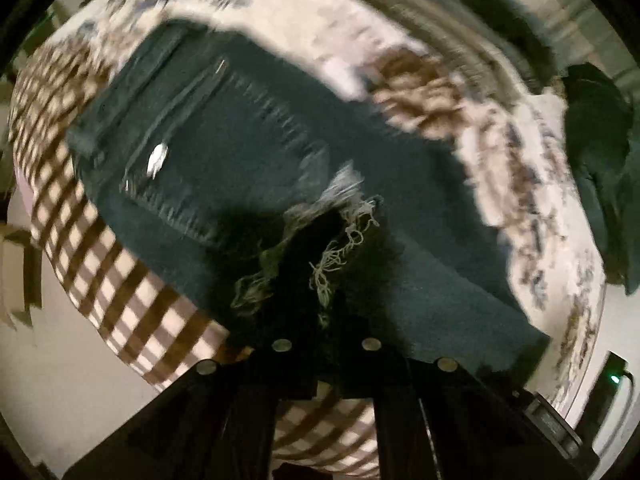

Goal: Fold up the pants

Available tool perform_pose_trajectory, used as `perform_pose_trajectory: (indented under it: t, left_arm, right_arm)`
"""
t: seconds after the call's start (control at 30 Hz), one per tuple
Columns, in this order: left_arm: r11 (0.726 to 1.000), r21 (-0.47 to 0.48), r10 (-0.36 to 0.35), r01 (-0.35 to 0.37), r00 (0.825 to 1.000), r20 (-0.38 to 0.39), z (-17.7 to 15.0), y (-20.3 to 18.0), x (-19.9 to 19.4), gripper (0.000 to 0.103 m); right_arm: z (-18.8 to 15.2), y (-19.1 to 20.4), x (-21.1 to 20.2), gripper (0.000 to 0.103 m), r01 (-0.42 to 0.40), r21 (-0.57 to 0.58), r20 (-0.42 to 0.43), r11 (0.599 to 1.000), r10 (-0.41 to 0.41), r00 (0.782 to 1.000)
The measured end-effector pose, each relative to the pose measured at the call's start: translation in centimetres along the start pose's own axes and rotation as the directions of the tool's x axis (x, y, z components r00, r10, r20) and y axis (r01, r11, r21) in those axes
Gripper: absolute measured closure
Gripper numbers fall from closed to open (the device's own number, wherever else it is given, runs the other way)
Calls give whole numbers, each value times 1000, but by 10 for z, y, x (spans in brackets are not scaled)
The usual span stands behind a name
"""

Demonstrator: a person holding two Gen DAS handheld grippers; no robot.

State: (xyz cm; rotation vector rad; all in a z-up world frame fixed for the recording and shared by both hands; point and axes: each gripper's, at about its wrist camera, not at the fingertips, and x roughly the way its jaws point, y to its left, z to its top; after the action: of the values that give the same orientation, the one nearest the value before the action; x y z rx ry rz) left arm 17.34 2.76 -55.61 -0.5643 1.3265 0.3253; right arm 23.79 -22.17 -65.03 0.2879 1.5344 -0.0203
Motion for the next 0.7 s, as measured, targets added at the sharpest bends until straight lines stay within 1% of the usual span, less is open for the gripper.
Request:
perform_pose_trajectory:
  t: [0.07,0.1,0.17,0.2,0.27,0.3,0.33,0.37,0.4,0.43,0.47,0.5,0.57,0.6,0.63,0.67,0.7]
  left_arm:
    - [1000,-13,16,-16,999,-33,-3,8,22,98]
    - [1000,-21,11,-11,999,-38,-4,11,29,98]
    - [1000,7,23,-23,999,-32,-5,8,33,98]
    - [999,20,30,-29,999,-25,-5,5,32,98]
    - [999,39,39,-38,999,-16,-6,2,31,95]
    - [998,47,42,-42,999,-17,-6,1,32,95]
    - [998,45,39,-38,999,-18,-6,1,32,95]
    - [998,45,37,-36,999,-19,-6,2,32,95]
    - [997,58,43,-42,999,-17,-6,0,32,95]
    - [996,72,49,-48,999,-14,-7,-2,31,95]
    - [994,92,60,-59,998,-11,-7,-6,29,95]
    - [992,107,69,-67,998,-9,-6,-11,29,94]
    - [990,121,70,-70,998,3,-3,-14,23,90]
    - [991,119,62,-64,998,26,-3,-16,14,86]
    - [992,119,40,-45,998,50,-3,-16,7,71]
    - [992,120,26,-34,997,73,-3,-17,-2,49]
    - [993,119,14,-25,996,91,-3,-19,-9,36]
  right_arm:
    - [-4,7,4,11,26,-47,-5,999,-27,1000]
    - [-9,10,7,11,50,-86,-3,995,-51,999]
    - [-17,11,10,11,115,-136,4,984,-116,993]
    - [-24,7,11,11,151,-150,11,977,-151,989]
    - [-35,-2,14,11,175,-154,14,972,-175,985]
    - [-40,-11,16,11,188,-130,3,974,-189,982]
    - [-45,-21,20,11,170,-92,-29,981,-173,985]
    - [-50,-33,28,11,150,-38,-85,988,-153,985]
    - [-53,-41,36,11,159,-4,-122,987,-159,980]
    - [-56,-46,41,11,150,26,-137,988,-145,980]
    - [-59,-52,40,11,122,67,-129,990,-113,985]
    - [-59,-54,38,11,114,86,-120,990,-103,987]
    - [-62,-61,24,11,72,136,-90,988,-60,994]
    - [-62,-63,13,11,53,161,-60,986,-44,997]
    - [-61,-63,0,11,52,173,-27,984,-48,998]
    - [-60,-63,-9,11,50,179,1,983,-51,999]
    - [-58,-63,-23,11,30,190,44,981,-39,998]
